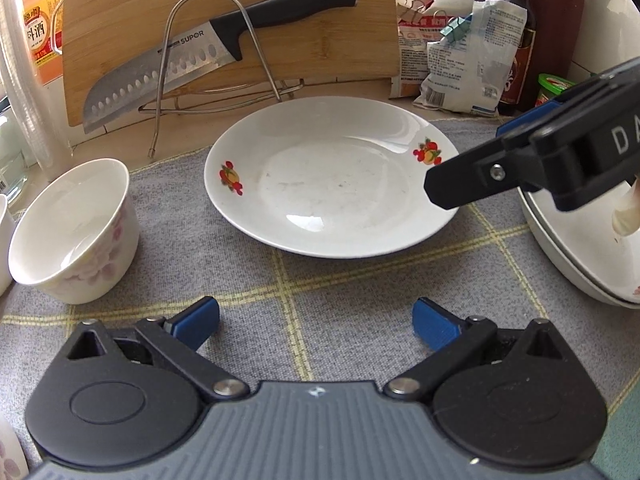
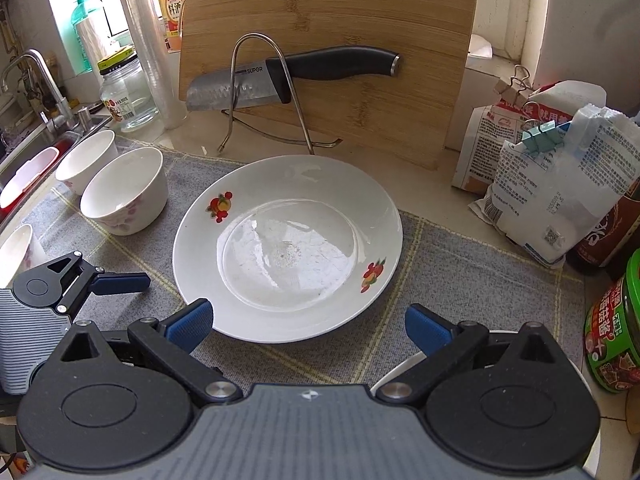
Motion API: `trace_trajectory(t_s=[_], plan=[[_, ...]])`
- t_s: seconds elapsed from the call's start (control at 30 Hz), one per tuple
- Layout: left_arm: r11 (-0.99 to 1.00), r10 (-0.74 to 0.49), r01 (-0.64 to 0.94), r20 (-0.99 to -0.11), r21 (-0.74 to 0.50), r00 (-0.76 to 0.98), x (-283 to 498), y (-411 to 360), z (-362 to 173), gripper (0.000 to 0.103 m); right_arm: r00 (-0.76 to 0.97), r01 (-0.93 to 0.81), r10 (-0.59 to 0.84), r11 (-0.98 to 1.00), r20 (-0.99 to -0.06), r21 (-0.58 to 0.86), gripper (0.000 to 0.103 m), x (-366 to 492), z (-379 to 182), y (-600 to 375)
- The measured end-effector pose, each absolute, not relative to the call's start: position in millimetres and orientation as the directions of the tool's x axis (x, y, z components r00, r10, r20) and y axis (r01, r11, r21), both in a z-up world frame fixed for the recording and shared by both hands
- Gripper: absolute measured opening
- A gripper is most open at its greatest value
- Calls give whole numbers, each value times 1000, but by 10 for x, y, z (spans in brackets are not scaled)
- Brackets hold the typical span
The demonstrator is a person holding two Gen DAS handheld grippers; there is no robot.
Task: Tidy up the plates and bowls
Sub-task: 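Grip the rim of the flower-print plate with the right gripper, then lift the plate with the right gripper and carry it toward the plate stack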
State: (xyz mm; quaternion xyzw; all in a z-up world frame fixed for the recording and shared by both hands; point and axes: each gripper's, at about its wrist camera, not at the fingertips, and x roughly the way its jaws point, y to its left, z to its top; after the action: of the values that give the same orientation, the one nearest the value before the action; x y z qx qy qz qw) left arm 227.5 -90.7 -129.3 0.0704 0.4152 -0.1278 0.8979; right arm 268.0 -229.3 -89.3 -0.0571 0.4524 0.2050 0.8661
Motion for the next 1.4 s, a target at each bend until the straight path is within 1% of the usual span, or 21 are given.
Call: trace_trajectory(t_s=[0.1, 0.37, 0.97, 1.17, 1.4], plan=[[957, -189, 290, -761, 0, 621, 2324, -910, -1305, 102, 486, -408, 307, 908, -818, 98, 103, 2792, -933, -2294], [953, -203, 303, -752, -4, 627, 2460, -889, -1318, 102, 456, -417, 301, 904, -838, 98, 103, 3068, -999, -2273], [930, -247, 367, -735, 2, 631, 2615, -869, -1341, 103, 323, -461, 351, 870, -879, 178, 103, 3573, -1261, -2217], [915, -276, 404, -725, 3, 631, 2622, -846, -1349, 103, 277, -453, 398, 857, -874, 247, 103, 3725, -1317, -2231], [894, -308, 448, -709, 12, 634, 2534, -818, -1344, 103, 256, -470, 413, 843, -874, 261, 103, 3835, -1313, -2177]])
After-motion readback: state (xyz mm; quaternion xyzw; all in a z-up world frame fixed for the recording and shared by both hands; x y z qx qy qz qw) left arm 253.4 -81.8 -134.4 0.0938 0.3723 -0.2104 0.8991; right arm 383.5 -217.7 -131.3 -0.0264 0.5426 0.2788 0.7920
